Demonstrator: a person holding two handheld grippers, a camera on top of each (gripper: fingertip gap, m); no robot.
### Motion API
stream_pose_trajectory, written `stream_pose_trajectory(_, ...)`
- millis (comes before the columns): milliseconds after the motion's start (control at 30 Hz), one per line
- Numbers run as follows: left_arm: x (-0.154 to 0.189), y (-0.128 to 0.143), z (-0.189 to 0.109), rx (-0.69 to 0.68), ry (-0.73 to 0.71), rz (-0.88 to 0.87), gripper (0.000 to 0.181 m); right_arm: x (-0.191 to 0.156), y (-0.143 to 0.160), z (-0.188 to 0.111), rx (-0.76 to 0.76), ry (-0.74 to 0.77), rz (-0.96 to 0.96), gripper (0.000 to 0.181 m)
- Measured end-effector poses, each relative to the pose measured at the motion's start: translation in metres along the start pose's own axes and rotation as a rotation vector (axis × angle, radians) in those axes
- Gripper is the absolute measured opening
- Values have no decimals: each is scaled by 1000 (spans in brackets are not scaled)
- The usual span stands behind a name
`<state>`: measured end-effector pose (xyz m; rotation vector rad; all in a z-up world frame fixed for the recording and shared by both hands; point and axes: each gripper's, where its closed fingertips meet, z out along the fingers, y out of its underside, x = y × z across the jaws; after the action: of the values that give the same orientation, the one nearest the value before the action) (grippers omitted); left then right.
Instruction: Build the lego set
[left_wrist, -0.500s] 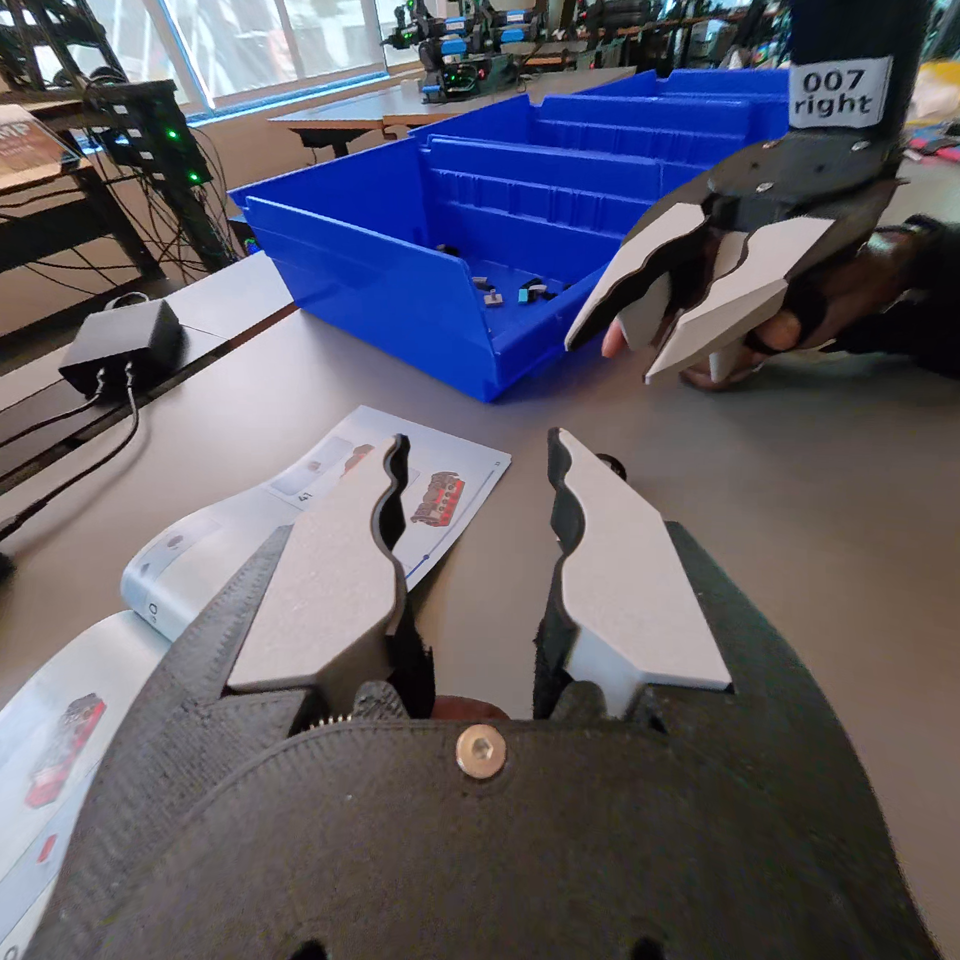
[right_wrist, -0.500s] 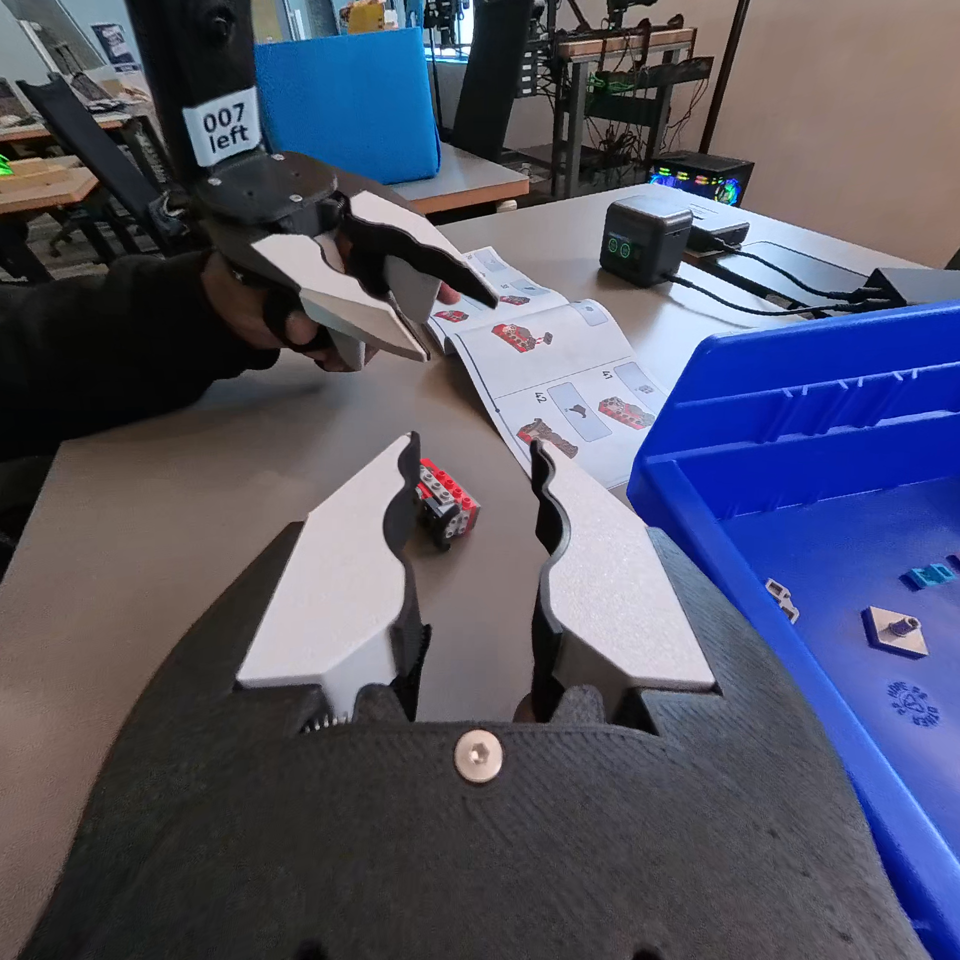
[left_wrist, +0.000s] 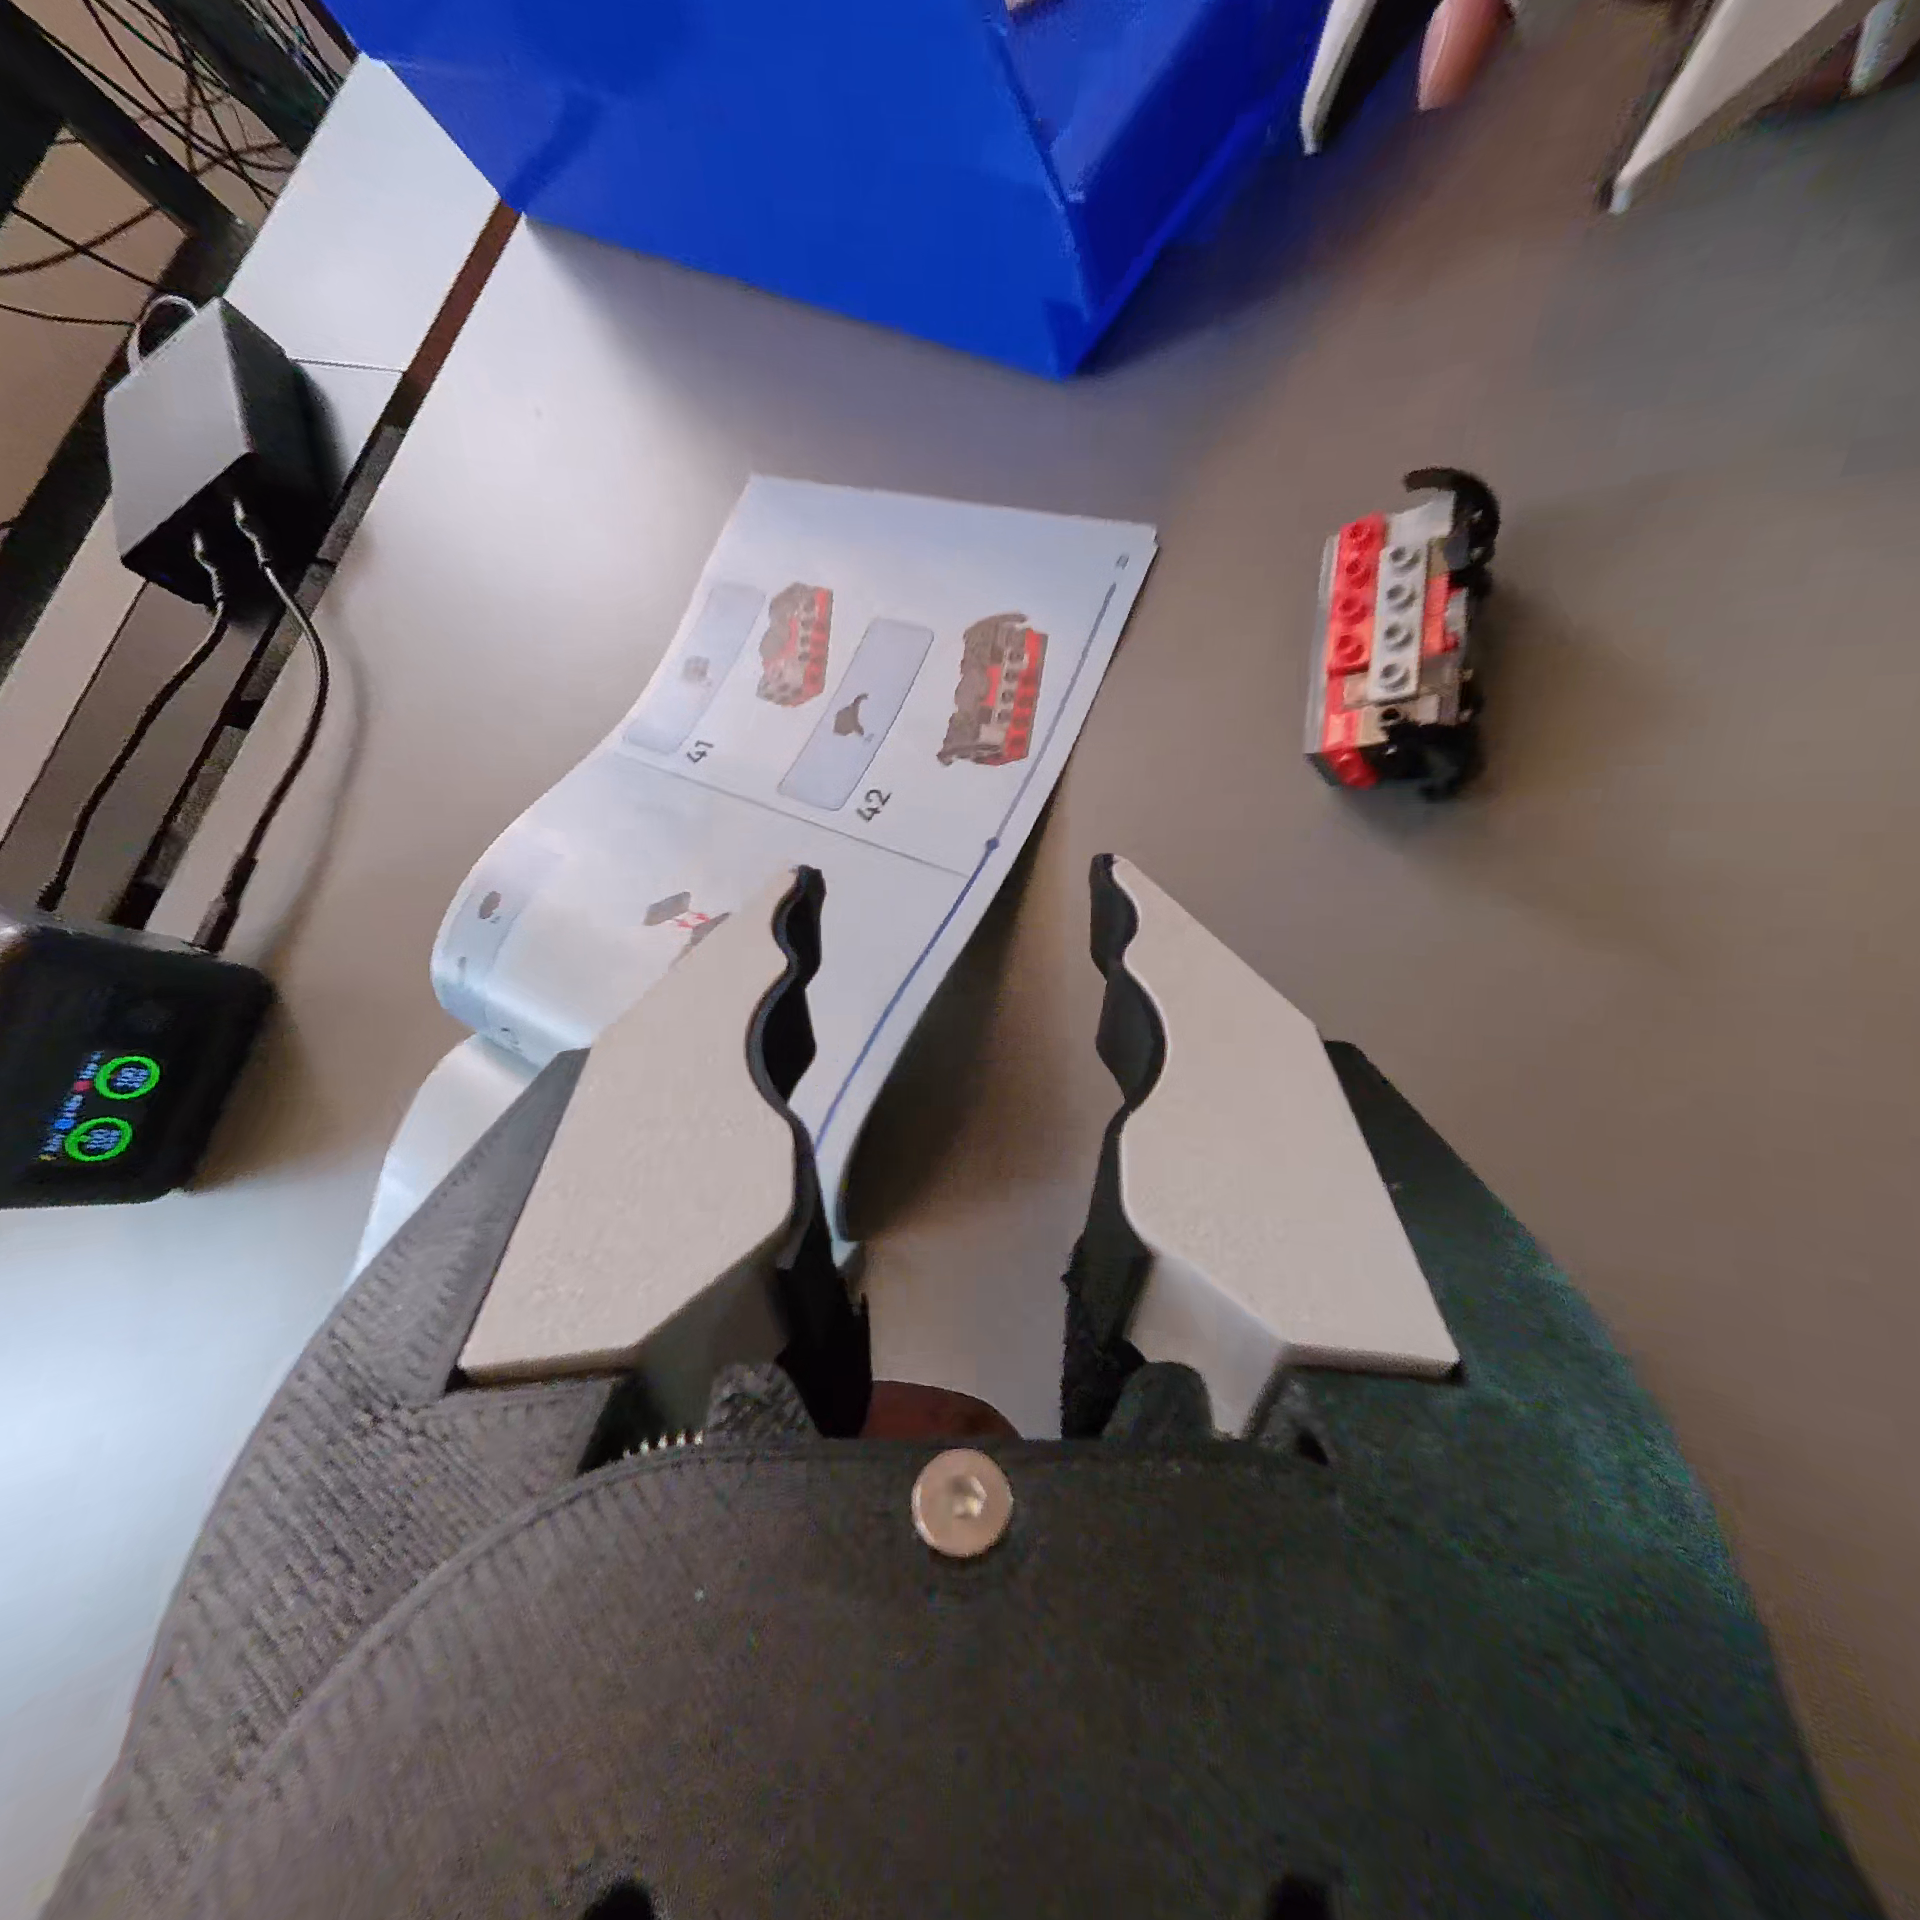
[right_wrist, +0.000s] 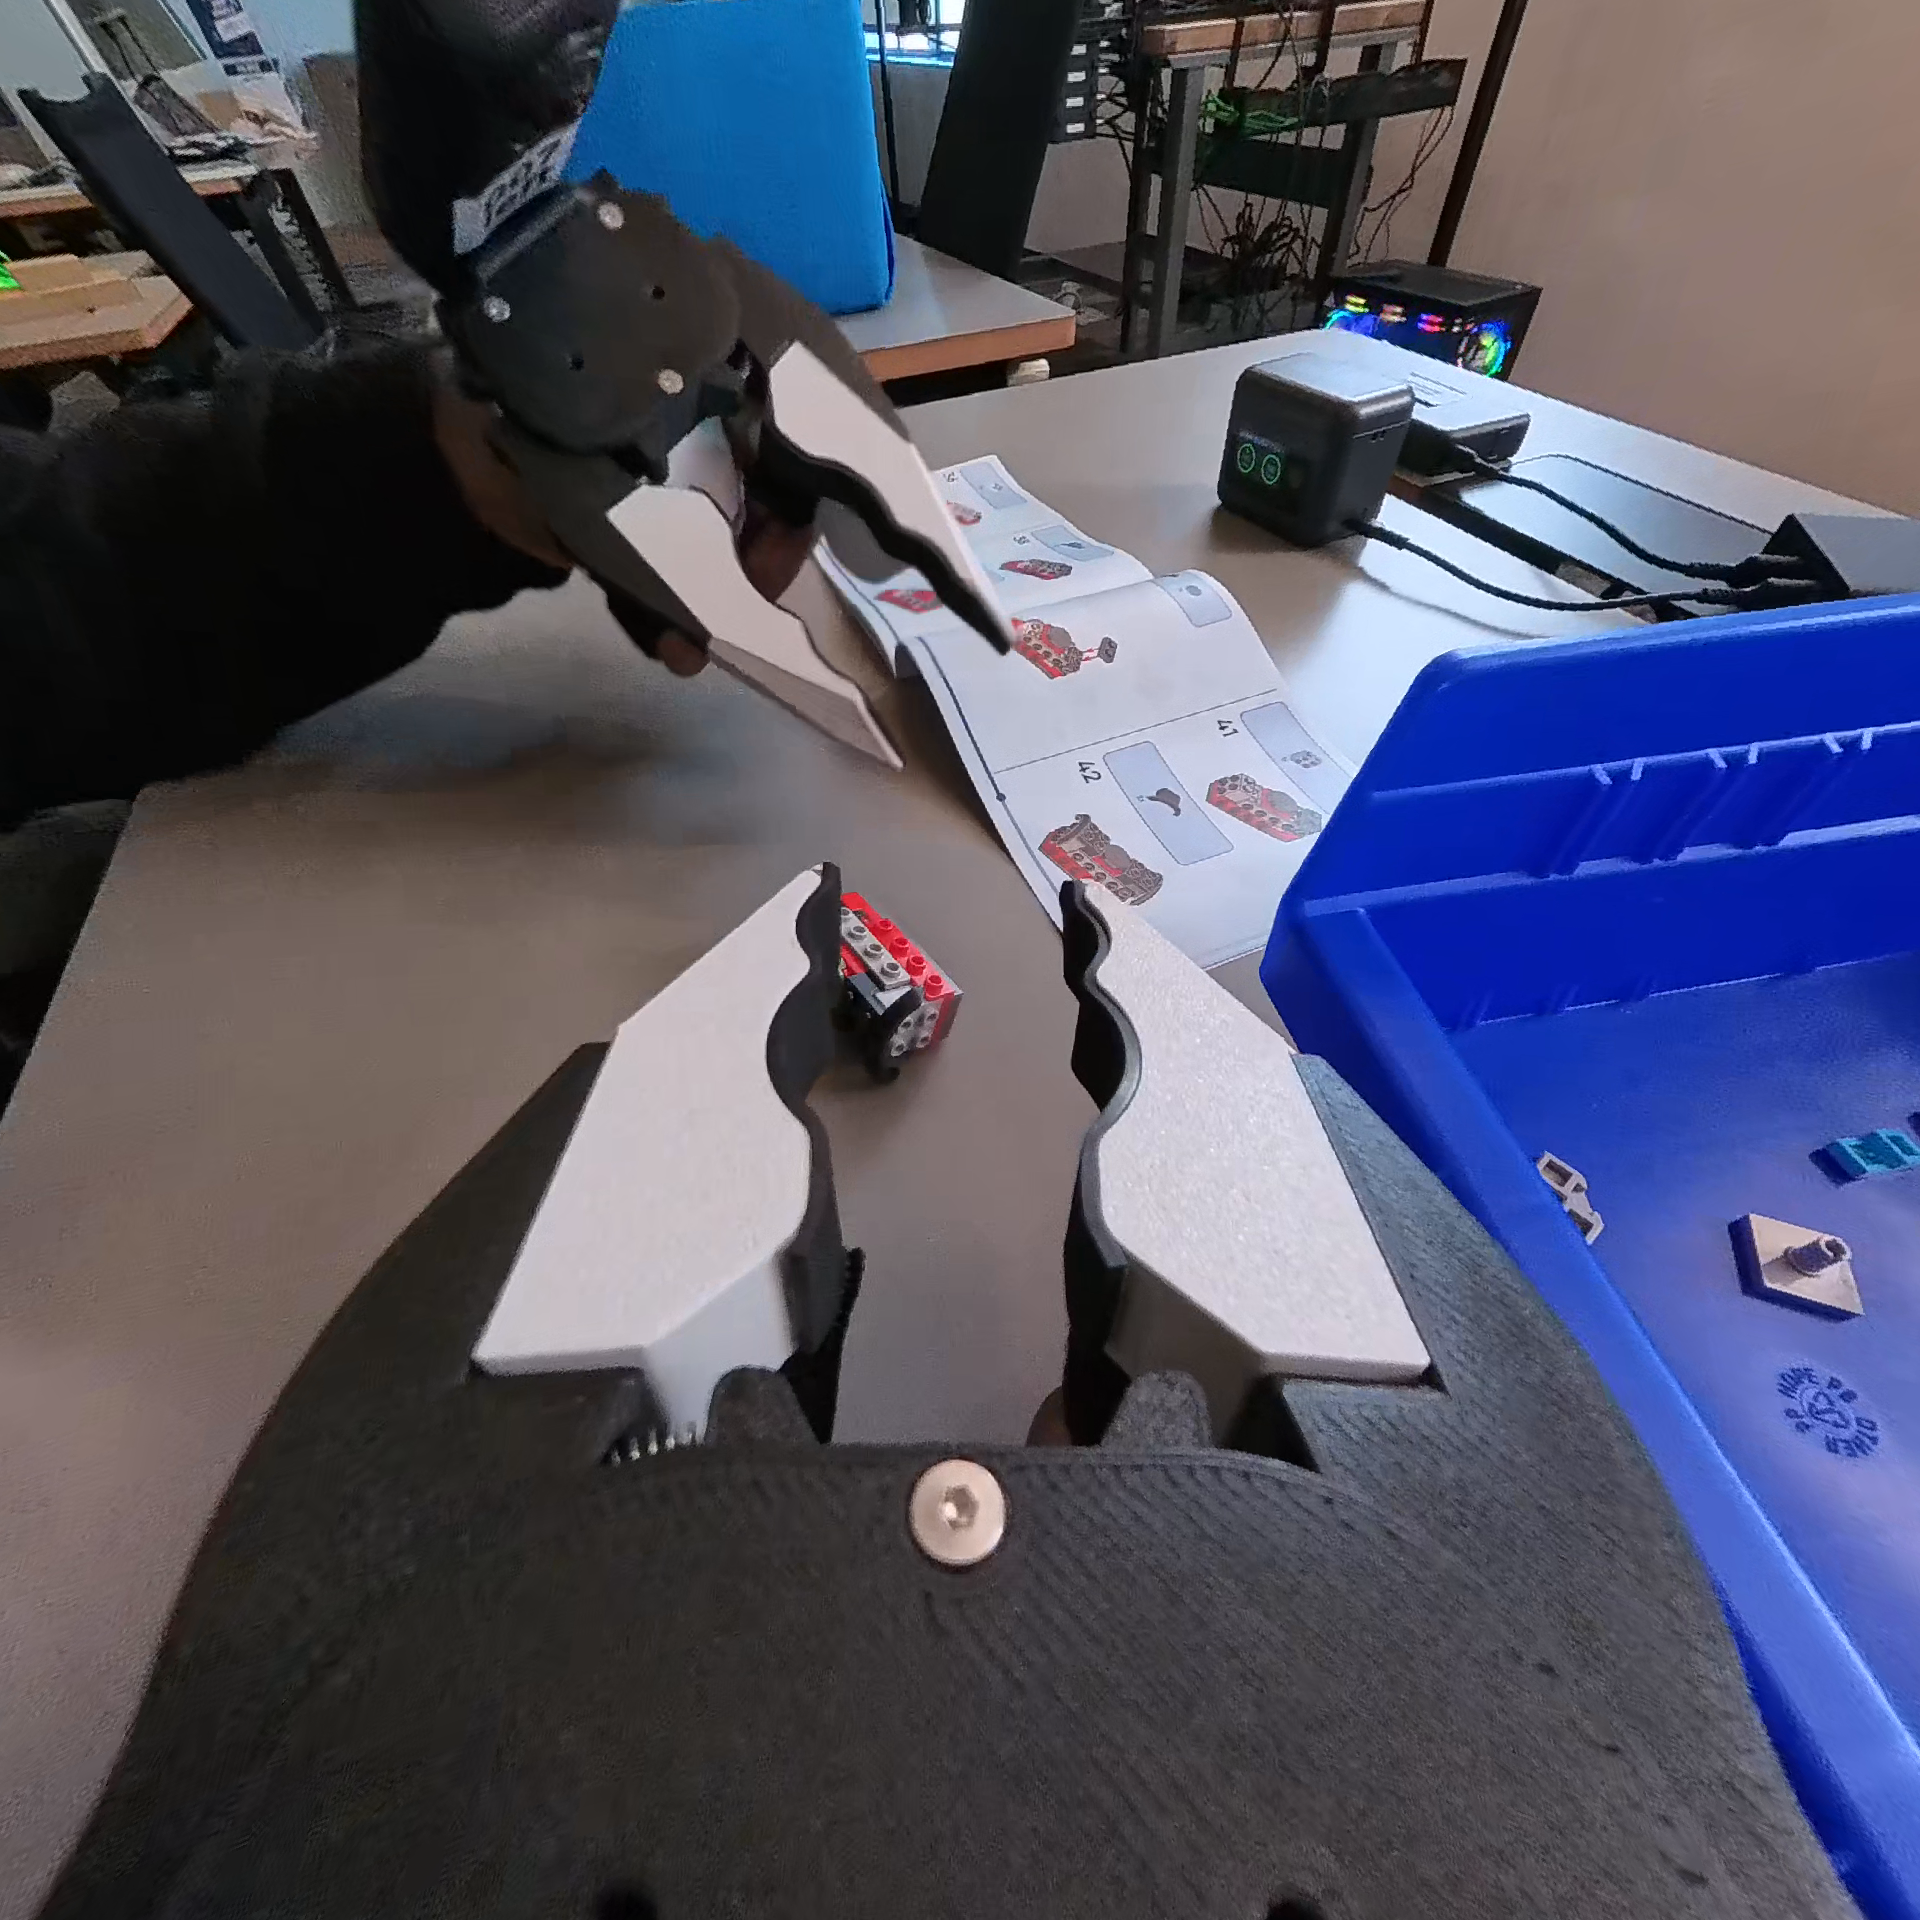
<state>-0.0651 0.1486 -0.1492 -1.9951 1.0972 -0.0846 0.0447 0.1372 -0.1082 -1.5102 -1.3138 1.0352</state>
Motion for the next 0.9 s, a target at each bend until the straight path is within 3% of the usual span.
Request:
stream_pose_trajectory(300, -6, 1, 24, -137, 100, 90, 54, -3, 1, 1, -6, -23, 2, 43)
stream_pose_trajectory(467, -3, 1, 19, -91, 141, -17, 56, -6, 4, 2, -26, -34, -13, 43)
stream_pose_trajectory(900, 5, 25, 12, -192, 141, 59, 52, -7, 5, 3, -38, -37, -13, 43)
